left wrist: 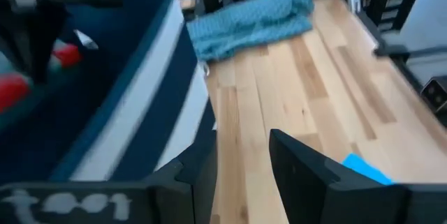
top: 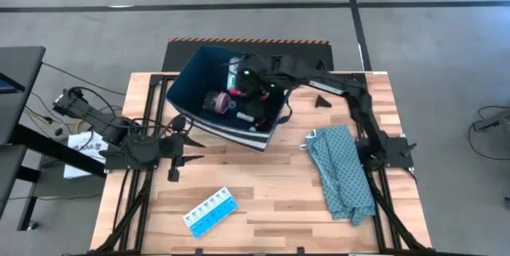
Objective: Pick & place medical supplies in basket/bin
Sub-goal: Put the first aid kit into the laundry organizer
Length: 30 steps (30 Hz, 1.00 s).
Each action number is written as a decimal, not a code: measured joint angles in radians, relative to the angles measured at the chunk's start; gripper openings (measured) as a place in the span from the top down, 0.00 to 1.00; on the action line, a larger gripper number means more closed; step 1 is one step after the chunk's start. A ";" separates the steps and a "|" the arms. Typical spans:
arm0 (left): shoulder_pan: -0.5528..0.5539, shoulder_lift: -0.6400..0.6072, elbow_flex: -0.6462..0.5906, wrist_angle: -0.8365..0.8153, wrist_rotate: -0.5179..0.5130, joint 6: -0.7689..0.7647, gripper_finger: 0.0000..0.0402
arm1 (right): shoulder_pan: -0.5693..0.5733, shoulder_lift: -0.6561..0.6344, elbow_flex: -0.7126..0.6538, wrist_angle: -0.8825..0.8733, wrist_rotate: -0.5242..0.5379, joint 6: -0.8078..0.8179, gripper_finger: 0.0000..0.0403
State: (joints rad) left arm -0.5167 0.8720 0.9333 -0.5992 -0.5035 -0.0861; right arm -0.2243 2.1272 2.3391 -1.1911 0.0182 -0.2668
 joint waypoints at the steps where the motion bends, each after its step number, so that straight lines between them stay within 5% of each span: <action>1: 0.000 0.002 0.000 -0.016 0.001 -0.002 0.70 | -0.010 0.026 0.000 -0.003 -0.051 0.002 0.98; 20: 0.000 0.013 0.000 -0.101 -0.020 -0.103 0.70 | 0.023 0.297 0.001 -0.185 -0.174 0.199 0.98; 30: 0.000 0.014 0.000 -0.095 -0.030 -0.110 0.70 | 0.042 0.339 0.001 -0.173 -0.144 0.271 0.87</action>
State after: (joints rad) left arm -0.5167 0.8856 0.9329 -0.6937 -0.5339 -0.1963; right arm -0.1824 2.4664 2.3402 -1.3640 -0.1256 0.0046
